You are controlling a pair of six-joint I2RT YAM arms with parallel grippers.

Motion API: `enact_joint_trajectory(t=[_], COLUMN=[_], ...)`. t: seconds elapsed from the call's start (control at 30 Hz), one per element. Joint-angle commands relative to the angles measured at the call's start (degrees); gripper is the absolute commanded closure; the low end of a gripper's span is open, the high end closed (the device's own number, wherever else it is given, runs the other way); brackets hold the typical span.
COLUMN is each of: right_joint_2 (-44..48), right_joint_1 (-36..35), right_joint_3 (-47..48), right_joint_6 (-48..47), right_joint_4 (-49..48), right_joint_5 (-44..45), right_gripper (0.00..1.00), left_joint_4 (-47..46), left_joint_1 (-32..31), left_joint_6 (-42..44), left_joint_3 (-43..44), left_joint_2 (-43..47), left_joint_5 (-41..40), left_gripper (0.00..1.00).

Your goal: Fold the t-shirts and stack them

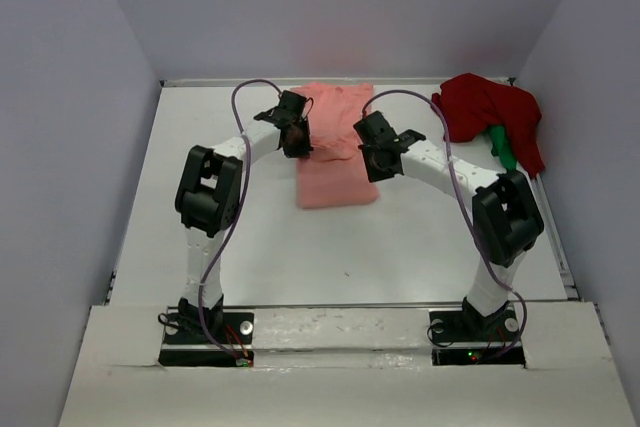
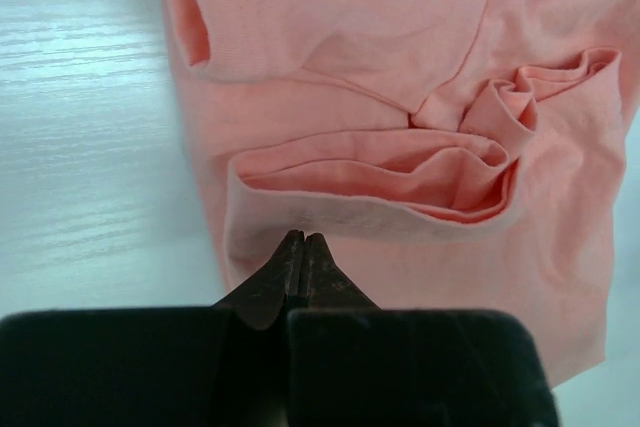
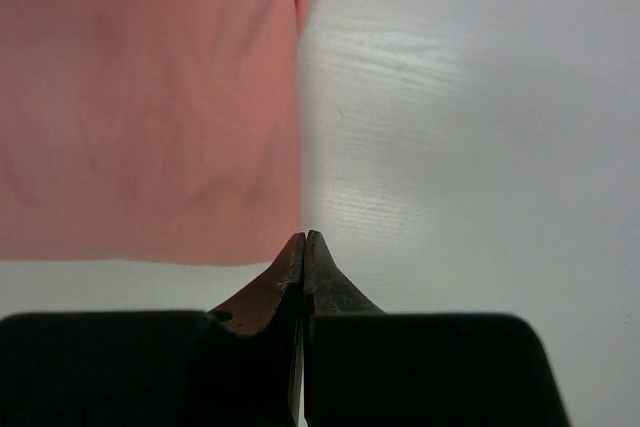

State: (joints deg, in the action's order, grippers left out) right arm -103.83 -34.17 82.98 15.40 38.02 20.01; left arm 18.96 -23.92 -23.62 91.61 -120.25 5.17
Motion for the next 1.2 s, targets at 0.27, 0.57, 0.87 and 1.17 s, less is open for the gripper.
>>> enact_joint_trajectory(t=[0.27,0.57,0.87,1.17], right_joint_2=[-0.9,-3.1,-13.7,-22.4], right_joint_1=[-0.1,-0.1,-0.1,3.8], right_joint_3=[-4.7,5.3,16.4,32.8], right_joint_6=[0.3,-1.5,-4.9,-8.3], right_joint_4=[-7.0,-1.8,0.4,4.7], right_joint_5=[-7.4,-10.3,-6.3,-6.5], right_gripper=[1.00,1.00,0.59,0.46], left_joint_4=[-0.9,-1.7,-2.0,-2.7], left_joint_1=[-0.4,-0.4,-0.4,-0.3], left_joint_6=[0.5,0.0,-0.3,-0.9], left_joint_3=[-0.6,-0.5,-1.7,-4.9], left_joint_2=[5.1,3.7,4.6,6.3], left_joint_5=[2.0,3.4,3.4,2.7], left_gripper=[1.00,1.00,1.00,1.00])
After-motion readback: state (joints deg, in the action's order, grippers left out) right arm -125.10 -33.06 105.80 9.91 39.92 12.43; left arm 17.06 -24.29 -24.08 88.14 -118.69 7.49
